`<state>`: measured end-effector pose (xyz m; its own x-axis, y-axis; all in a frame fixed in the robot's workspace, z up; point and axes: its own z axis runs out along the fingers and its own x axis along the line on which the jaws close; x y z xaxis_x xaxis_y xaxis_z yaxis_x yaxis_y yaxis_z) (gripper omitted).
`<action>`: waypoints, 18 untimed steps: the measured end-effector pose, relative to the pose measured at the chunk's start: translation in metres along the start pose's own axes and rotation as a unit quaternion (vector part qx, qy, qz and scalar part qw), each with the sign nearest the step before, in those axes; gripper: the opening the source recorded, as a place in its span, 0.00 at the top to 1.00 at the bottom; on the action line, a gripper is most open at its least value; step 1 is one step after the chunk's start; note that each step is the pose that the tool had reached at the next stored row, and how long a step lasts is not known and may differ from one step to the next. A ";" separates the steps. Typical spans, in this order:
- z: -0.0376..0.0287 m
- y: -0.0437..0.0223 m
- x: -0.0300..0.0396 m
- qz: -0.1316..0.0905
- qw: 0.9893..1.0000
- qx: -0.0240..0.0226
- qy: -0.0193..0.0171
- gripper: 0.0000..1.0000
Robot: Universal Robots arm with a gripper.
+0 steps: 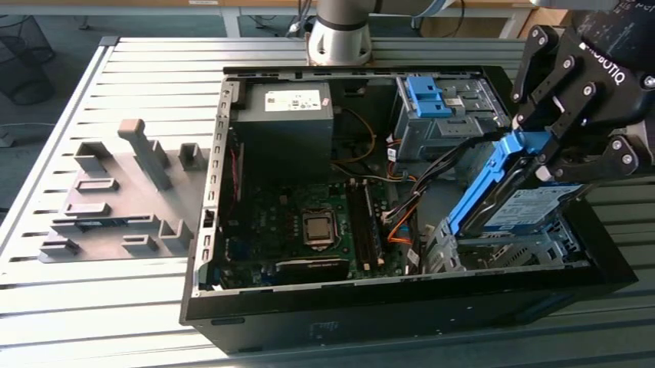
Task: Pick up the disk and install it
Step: 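Insert the disk into the insertion slot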
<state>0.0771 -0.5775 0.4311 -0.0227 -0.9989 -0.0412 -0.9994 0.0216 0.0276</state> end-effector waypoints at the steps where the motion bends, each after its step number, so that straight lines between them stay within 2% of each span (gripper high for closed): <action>1: 0.0001 0.0000 0.0000 0.000 1.000 0.000 0.000 0.64; 7: 0.0006 0.0000 0.0000 0.000 1.000 0.000 0.000 0.62; 8: 0.0015 -0.0001 0.0001 0.000 1.000 0.000 0.000 0.57; 9: 0.0029 -0.0001 0.0002 0.000 1.000 0.000 0.000 0.57; 10: 0.0046 -0.0001 0.0003 0.000 1.000 0.000 0.000 0.50; 18: 0.0191 -0.0006 0.0021 0.000 1.000 0.000 -0.001 0.50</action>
<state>0.0772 -0.5789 0.4120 -0.0227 -0.9988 -0.0423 -0.9994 0.0216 0.0276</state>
